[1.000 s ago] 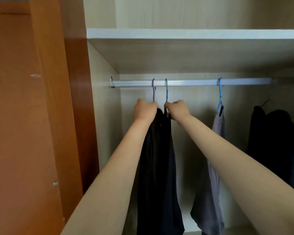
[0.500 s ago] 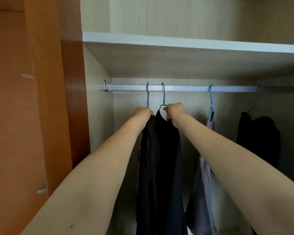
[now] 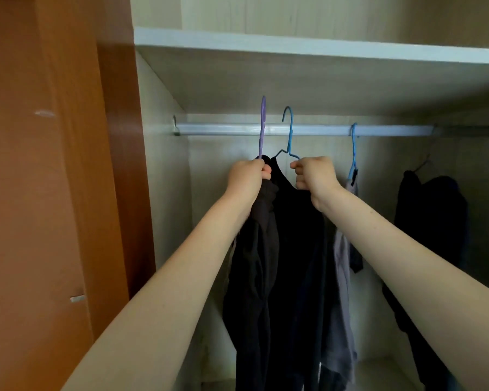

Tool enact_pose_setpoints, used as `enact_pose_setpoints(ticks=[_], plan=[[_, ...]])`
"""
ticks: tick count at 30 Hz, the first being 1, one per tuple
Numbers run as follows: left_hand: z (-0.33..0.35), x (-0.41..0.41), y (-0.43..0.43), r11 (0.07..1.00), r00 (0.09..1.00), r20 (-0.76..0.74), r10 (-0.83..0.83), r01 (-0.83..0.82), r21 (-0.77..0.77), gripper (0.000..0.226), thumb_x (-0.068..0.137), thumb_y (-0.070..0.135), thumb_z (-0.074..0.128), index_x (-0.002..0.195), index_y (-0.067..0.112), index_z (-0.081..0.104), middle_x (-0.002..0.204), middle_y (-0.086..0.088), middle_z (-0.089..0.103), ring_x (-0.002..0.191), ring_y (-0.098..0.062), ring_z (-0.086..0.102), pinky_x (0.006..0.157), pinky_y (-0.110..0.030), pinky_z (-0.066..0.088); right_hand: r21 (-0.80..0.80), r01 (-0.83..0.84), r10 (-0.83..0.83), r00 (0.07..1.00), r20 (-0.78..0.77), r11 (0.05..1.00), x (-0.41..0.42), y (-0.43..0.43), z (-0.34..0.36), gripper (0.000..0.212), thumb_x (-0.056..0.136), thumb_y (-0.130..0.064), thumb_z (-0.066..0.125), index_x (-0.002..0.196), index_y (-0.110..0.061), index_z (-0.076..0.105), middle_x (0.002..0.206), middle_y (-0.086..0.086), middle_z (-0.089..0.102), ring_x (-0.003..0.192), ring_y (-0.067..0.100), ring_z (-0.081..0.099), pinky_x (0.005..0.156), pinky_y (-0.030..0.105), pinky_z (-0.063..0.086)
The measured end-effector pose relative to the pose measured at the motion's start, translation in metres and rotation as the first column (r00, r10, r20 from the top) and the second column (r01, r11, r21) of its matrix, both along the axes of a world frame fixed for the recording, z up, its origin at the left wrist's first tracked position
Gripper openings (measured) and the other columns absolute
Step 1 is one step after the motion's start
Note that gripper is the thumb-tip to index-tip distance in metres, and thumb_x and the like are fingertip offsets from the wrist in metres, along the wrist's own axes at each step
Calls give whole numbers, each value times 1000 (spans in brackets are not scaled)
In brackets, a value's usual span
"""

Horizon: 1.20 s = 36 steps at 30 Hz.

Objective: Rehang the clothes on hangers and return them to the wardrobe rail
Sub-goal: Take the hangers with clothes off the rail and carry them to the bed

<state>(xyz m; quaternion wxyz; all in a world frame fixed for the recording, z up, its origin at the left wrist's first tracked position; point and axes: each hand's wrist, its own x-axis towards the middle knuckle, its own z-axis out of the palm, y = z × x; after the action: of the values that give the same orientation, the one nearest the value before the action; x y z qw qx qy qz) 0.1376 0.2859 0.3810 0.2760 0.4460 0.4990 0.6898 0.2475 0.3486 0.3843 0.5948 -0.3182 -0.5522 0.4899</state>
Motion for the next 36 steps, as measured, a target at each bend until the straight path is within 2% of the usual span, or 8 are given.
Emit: enact_pose_setpoints(ticks=[6, 9, 12, 18, 22, 28, 32, 36], plan=[[-80, 11, -64, 982, 980, 69, -186, 184, 38, 37, 100, 6, 38, 67, 2, 54, 32, 10, 35, 30, -5, 33, 38, -17, 22, -1, -78, 78, 997, 4, 997, 40, -51, -70, 30, 91, 3, 38, 66, -10, 51, 58, 0, 25, 33, 2, 21, 32, 14, 17], [-142, 6, -90, 947, 940, 117, -321, 316, 60, 33, 102, 3, 32, 78, -2, 55, 35, 9, 33, 30, -3, 29, 35, -14, 24, -64, -123, 123, 992, 7, 990, 58, -80, -119, 28, 92, 3, 39, 69, -9, 50, 60, 1, 19, 41, 5, 16, 36, 14, 12], [-208, -1, -111, 899, 883, 174, -435, 438, 26, 22, 93, 9, 42, 82, -4, 55, 38, 9, 32, 33, -3, 25, 37, -13, 24, -169, -131, 137, 990, 27, 977, 73, -110, -177, 29, 95, 2, 37, 71, -8, 51, 59, 0, 19, 42, 5, 16, 39, 15, 9], [-318, -8, -147, 815, 843, 192, -503, 536, -220, 28, 85, 22, 44, 77, -3, 55, 40, 6, 31, 34, -6, 26, 39, -16, 28, -402, 43, -20, 998, 60, 915, 90, -170, -286, 30, 96, 2, 36, 73, -5, 52, 50, -5, 22, 39, 4, 17, 37, 12, 12], [-371, -16, -170, 703, 797, 156, -584, 592, -393, 29, 95, 17, 45, 76, -3, 54, 40, 5, 31, 34, -9, 25, 39, -19, 26, -510, 217, -185, 976, 113, 832, 84, -228, -342, 30, 98, 0, 37, 74, -4, 52, 48, -7, 22, 38, 4, 17, 36, 14, 13], [-398, -56, -207, 450, 573, 152, -805, 758, -473, 30, 88, 25, 47, 69, 5, 56, 43, 3, 29, 39, -14, 21, 43, -30, 18, -504, 549, -564, 814, 139, 667, 35, -332, -384, 32, 97, 0, 42, 68, -4, 54, 49, -4, 25, 39, 7, 20, 38, 15, 15], [-385, -87, -232, 225, 309, 95, -946, 841, -492, 32, 101, 14, 43, 77, -6, 51, 49, 2, 30, 44, -14, 22, 45, -28, 20, -456, 751, -778, 603, 178, 478, -19, -408, -377, 31, 95, -2, 45, 66, -6, 53, 51, -2, 26, 41, 9, 21, 42, 20, 13], [-359, -100, -264, 10, 31, 36, -999, 869, -495, 31, 100, 9, 43, 72, -3, 52, 49, -1, 31, 44, -11, 26, 43, -23, 23, -455, 849, -922, 363, 135, 267, -73, -490, -359, 31, 96, -1, 44, 66, -4, 53, 48, -4, 25, 40, 8, 21, 39, 16, 14]])
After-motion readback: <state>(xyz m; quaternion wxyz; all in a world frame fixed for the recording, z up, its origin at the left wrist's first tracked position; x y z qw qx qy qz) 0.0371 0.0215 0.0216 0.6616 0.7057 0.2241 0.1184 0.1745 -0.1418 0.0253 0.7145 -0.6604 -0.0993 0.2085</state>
